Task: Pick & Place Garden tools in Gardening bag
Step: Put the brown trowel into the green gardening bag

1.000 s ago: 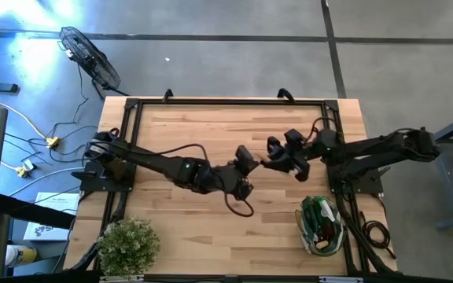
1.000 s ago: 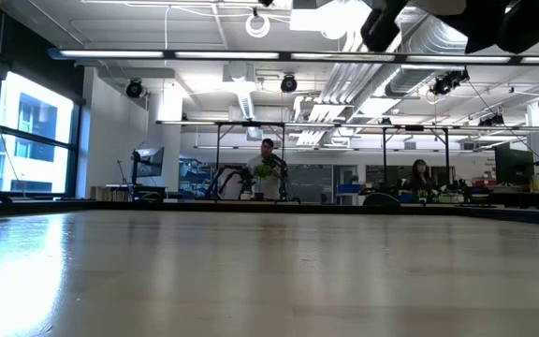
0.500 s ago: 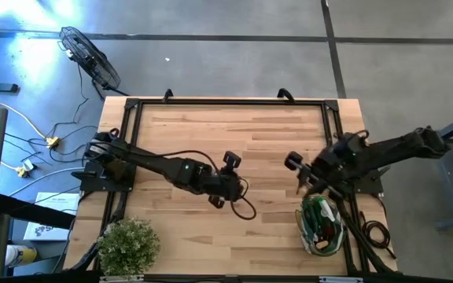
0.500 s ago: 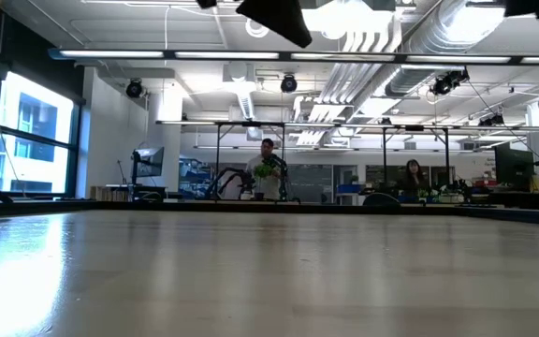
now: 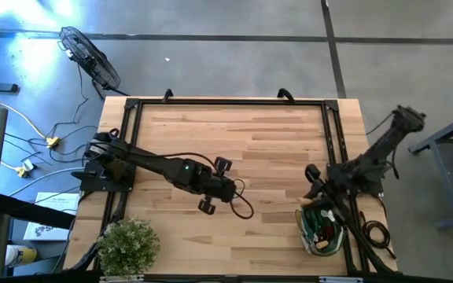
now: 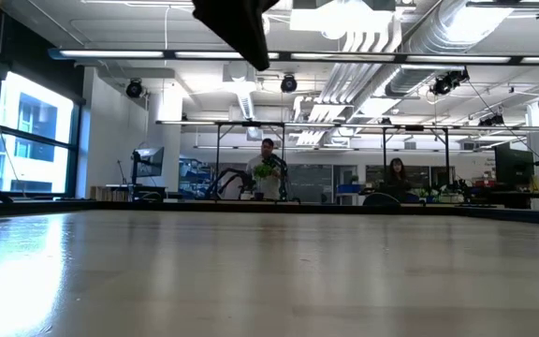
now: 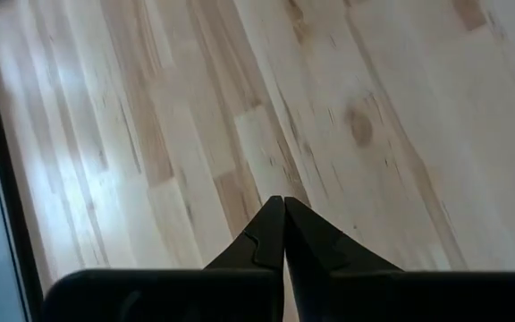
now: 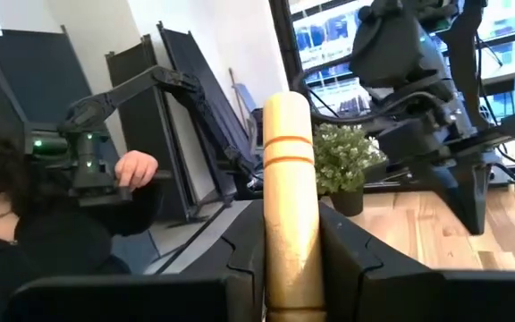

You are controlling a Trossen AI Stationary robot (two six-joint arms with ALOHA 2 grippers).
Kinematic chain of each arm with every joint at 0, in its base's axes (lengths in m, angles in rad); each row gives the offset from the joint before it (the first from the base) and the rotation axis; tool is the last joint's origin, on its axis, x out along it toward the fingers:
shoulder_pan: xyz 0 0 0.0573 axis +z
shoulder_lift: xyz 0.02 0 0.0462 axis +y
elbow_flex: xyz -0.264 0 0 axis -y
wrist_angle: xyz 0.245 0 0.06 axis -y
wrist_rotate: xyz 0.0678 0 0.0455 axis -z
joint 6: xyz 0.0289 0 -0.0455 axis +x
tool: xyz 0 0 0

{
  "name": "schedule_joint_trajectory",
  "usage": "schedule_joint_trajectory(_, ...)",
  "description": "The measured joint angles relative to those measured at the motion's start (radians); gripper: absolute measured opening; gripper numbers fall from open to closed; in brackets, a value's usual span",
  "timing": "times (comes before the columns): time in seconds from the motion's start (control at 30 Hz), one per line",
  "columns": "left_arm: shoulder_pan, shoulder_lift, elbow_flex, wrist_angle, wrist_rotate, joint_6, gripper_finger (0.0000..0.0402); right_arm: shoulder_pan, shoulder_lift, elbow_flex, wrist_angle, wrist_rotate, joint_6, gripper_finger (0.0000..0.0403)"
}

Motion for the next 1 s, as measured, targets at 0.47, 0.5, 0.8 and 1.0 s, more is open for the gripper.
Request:
schedule_joint_trajectory(0.47, 0.036, 0.013, -0.002, 0.076, 0.068, 0.095, 0.0001, 0.417, 0.148, 0.0, 0.056, 0.372, 0.159, 0.0054)
schedule_joint_trajectory(0.5, 0.048, 0.02, 0.001, 0.098, 0.094, 0.101, 0.0001, 0.428, 0.175, 0.0, 0.08, 0.372, 0.166, 0.0054)
schedule_joint_trajectory(0.8, 0.158, 0.084, -0.001, 0.176, 0.277, 0.147, 0.0001, 0.463, 0.38, 0.0, 0.271, 0.404, 0.164, 0.0054)
schedule_joint_trajectory(1.0, 0.21, 0.117, 0.002, 0.225, 0.423, 0.198, 0.0001, 0.463, 0.494, 0.0, 0.313, 0.561, 0.186, 0.0054)
